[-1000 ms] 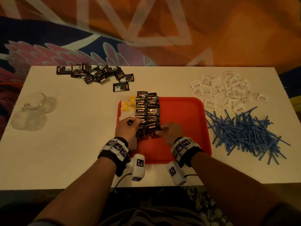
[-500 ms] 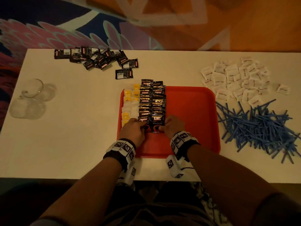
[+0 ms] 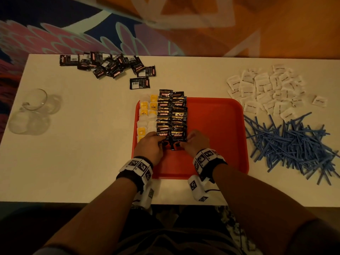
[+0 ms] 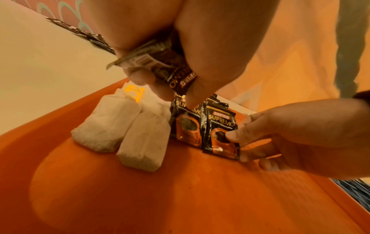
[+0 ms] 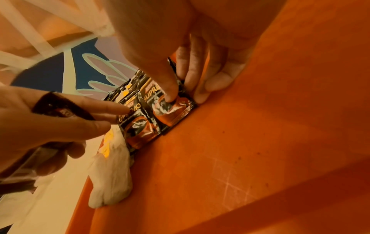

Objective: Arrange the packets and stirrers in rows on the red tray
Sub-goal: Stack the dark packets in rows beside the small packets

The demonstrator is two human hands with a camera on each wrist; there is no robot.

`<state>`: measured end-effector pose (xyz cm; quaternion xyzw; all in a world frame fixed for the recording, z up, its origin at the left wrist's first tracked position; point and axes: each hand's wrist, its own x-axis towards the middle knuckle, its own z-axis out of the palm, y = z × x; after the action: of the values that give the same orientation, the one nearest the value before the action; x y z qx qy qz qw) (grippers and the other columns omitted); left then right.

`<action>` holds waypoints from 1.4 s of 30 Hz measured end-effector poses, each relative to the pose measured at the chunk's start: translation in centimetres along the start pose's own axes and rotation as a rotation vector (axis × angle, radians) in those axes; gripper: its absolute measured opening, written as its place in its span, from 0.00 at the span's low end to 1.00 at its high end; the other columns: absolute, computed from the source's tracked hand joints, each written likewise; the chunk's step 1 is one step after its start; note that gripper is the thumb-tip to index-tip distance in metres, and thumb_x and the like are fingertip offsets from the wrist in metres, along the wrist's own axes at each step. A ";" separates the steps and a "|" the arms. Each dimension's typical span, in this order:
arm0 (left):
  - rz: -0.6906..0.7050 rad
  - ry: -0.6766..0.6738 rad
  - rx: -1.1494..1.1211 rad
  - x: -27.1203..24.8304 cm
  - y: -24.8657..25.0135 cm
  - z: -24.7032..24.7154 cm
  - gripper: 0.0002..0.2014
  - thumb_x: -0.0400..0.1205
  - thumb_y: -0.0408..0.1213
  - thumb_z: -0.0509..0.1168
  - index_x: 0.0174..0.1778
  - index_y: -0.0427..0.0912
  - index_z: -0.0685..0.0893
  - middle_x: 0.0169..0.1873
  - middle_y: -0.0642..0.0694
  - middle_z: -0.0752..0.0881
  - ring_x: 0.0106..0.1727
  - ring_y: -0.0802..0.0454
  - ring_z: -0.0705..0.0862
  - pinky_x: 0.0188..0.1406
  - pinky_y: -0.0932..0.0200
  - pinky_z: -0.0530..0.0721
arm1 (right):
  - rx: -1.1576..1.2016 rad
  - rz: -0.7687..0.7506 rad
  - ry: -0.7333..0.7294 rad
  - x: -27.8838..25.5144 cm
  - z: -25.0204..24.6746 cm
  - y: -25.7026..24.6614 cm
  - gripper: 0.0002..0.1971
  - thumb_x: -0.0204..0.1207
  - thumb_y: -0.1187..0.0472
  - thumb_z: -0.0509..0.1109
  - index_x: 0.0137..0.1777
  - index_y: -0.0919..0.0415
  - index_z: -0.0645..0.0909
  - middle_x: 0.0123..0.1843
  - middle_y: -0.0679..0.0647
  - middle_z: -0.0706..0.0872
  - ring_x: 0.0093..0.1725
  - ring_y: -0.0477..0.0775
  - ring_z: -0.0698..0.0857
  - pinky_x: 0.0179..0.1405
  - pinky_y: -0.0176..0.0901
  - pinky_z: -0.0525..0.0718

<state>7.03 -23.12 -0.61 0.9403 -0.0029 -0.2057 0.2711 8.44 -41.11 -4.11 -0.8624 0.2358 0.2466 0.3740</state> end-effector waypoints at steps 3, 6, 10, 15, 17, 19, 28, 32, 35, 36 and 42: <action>0.015 0.012 -0.002 0.0 -0.1 0.0 0.19 0.83 0.30 0.63 0.69 0.48 0.86 0.68 0.47 0.82 0.66 0.44 0.81 0.63 0.53 0.80 | -0.004 -0.005 0.003 -0.1 0.0 0.0 0.14 0.70 0.56 0.81 0.46 0.52 0.76 0.45 0.48 0.84 0.39 0.42 0.82 0.27 0.31 0.77; 0.030 0.018 -0.004 0.0 -0.1 0.0 0.20 0.83 0.29 0.62 0.69 0.48 0.86 0.70 0.47 0.82 0.68 0.44 0.80 0.64 0.54 0.80 | -0.006 -0.009 0.007 -0.2 -0.1 0.1 0.15 0.70 0.55 0.80 0.46 0.51 0.75 0.45 0.48 0.83 0.39 0.42 0.82 0.27 0.31 0.77; 0.004 0.028 -0.009 -0.2 -0.1 -0.1 0.20 0.84 0.30 0.62 0.71 0.48 0.84 0.75 0.45 0.77 0.72 0.44 0.78 0.69 0.55 0.75 | 0.013 -0.009 0.007 -0.2 -0.2 0.1 0.15 0.70 0.55 0.80 0.46 0.51 0.76 0.46 0.49 0.85 0.39 0.42 0.83 0.27 0.30 0.76; -0.096 0.180 -0.182 -0.3 0.1 -0.7 0.15 0.83 0.31 0.63 0.66 0.43 0.84 0.63 0.41 0.77 0.60 0.43 0.79 0.59 0.59 0.75 | 0.039 -0.001 0.030 -0.7 -0.9 -0.1 0.16 0.69 0.51 0.81 0.48 0.51 0.76 0.46 0.48 0.85 0.42 0.44 0.84 0.32 0.35 0.82; -0.156 0.233 -0.302 -0.2 0.3 -1.4 0.08 0.82 0.31 0.64 0.57 0.42 0.81 0.55 0.43 0.78 0.53 0.47 0.79 0.52 0.59 0.75 | 0.059 -0.013 0.047 -1.0 -1.4 -0.5 0.15 0.70 0.51 0.80 0.48 0.51 0.76 0.46 0.47 0.85 0.43 0.45 0.84 0.35 0.36 0.83; -0.213 0.256 -0.432 0.0 0.4 -2.0 0.04 0.82 0.33 0.64 0.50 0.43 0.77 0.48 0.44 0.83 0.47 0.46 0.83 0.46 0.54 0.81 | 0.051 -0.051 0.066 -1.5 -2.0 -1.1 0.14 0.71 0.51 0.78 0.48 0.51 0.76 0.46 0.47 0.84 0.44 0.44 0.84 0.32 0.34 0.77; -0.326 0.213 -1.015 -0.4 2.5 -4.8 0.04 0.78 0.35 0.76 0.42 0.45 0.86 0.44 0.39 0.90 0.45 0.42 0.89 0.50 0.41 0.89 | 0.237 -0.344 -0.388 -6.4 -3.9 -7.1 0.09 0.70 0.53 0.81 0.44 0.53 0.83 0.39 0.46 0.88 0.32 0.37 0.84 0.31 0.34 0.79; -0.360 0.133 -1.303 -1.3 4.1 -6.3 0.05 0.81 0.36 0.72 0.44 0.39 0.86 0.38 0.43 0.90 0.37 0.48 0.89 0.38 0.52 0.86 | 0.273 -0.442 -0.396 -7.4 -4.7 -7.9 0.09 0.71 0.63 0.80 0.36 0.53 0.84 0.31 0.45 0.88 0.28 0.37 0.84 0.29 0.31 0.78; -0.425 0.206 -1.298 -1.5 3.6 -6.4 0.11 0.82 0.45 0.72 0.41 0.40 0.84 0.37 0.43 0.90 0.36 0.48 0.89 0.40 0.49 0.88 | 0.255 -0.450 -0.378 -7.9 -5.0 -8.0 0.07 0.69 0.62 0.82 0.42 0.52 0.86 0.40 0.47 0.91 0.36 0.40 0.88 0.33 0.33 0.81; -0.445 0.275 -1.221 -1.6 3.5 -6.4 0.13 0.82 0.49 0.72 0.43 0.41 0.84 0.40 0.42 0.90 0.38 0.47 0.90 0.45 0.45 0.90 | 0.213 -0.448 -0.327 -8.0 -4.8 -8.0 0.07 0.69 0.61 0.82 0.43 0.52 0.86 0.41 0.47 0.91 0.35 0.41 0.87 0.33 0.34 0.80; -0.399 0.334 -0.866 -3.2 4.5 -6.5 0.31 0.72 0.70 0.67 0.42 0.40 0.82 0.39 0.43 0.89 0.40 0.45 0.90 0.51 0.42 0.90 | -0.071 -0.596 0.015 -8.2 -4.6 -7.4 0.10 0.72 0.65 0.72 0.38 0.50 0.75 0.32 0.42 0.76 0.32 0.44 0.76 0.30 0.39 0.75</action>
<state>7.08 -23.30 7.94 0.7438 0.3058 -0.0828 0.5885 7.71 -38.30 7.53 -0.9080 -0.0336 0.1278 0.3977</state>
